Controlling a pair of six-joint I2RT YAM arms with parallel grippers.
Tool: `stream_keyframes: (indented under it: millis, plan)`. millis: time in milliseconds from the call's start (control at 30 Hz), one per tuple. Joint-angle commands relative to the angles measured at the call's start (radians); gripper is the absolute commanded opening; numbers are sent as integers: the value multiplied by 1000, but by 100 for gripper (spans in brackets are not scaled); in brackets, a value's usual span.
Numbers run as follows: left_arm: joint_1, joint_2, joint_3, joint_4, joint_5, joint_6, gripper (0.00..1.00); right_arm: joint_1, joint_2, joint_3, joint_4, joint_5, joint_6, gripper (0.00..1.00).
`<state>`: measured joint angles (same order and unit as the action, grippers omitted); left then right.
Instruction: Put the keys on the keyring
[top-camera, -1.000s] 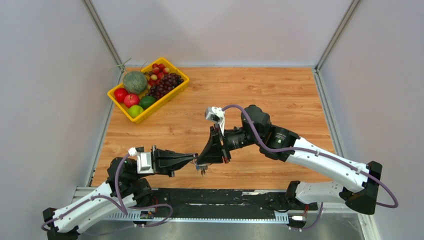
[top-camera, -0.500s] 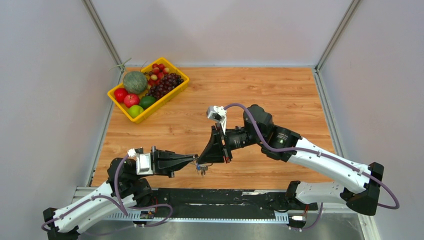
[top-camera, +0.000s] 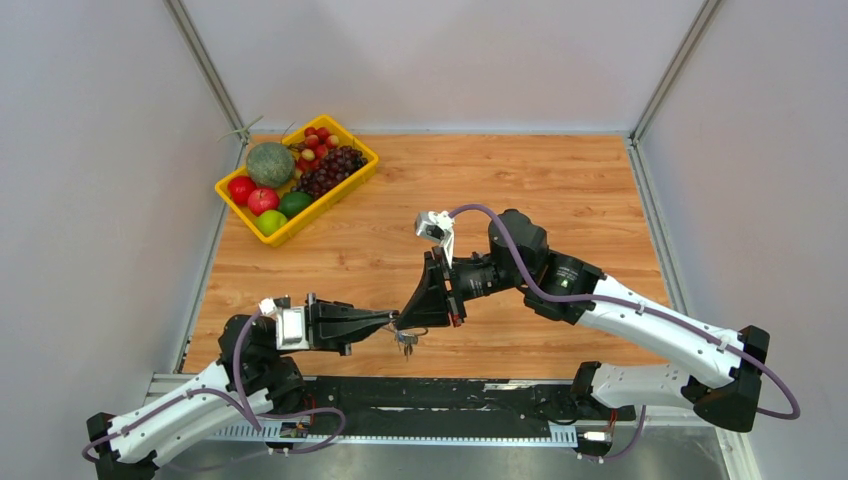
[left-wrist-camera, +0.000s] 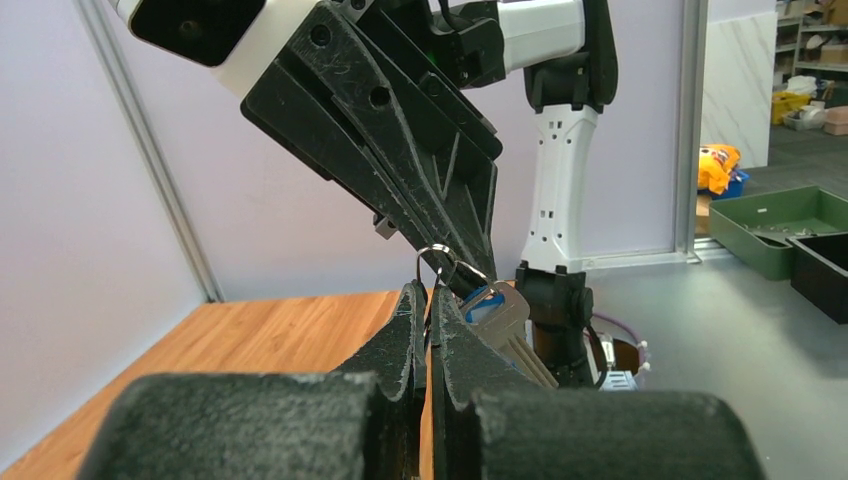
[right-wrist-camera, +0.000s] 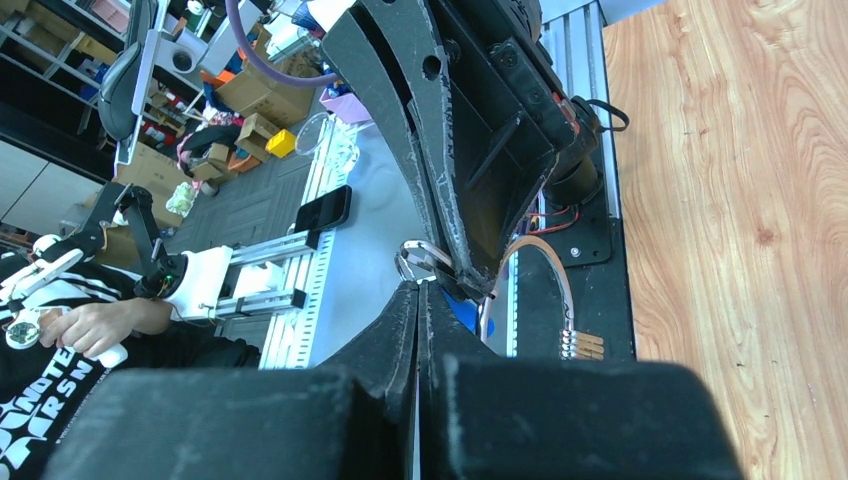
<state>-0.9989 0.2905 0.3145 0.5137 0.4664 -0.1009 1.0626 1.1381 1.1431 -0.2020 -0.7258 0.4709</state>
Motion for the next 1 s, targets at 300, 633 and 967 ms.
stream_keyframes:
  millis: [300,633,967]
  plan:
    - [-4,-11,15,12,-5,3,0,-16,-28,-35,78,66,26,0]
    - [-4,-17,18,-7,-46,5,0,-15,-61,-79,69,88,28,0]
    - [-4,-15,58,-119,-293,-6,0,-71,-100,-98,-118,253,-28,0]
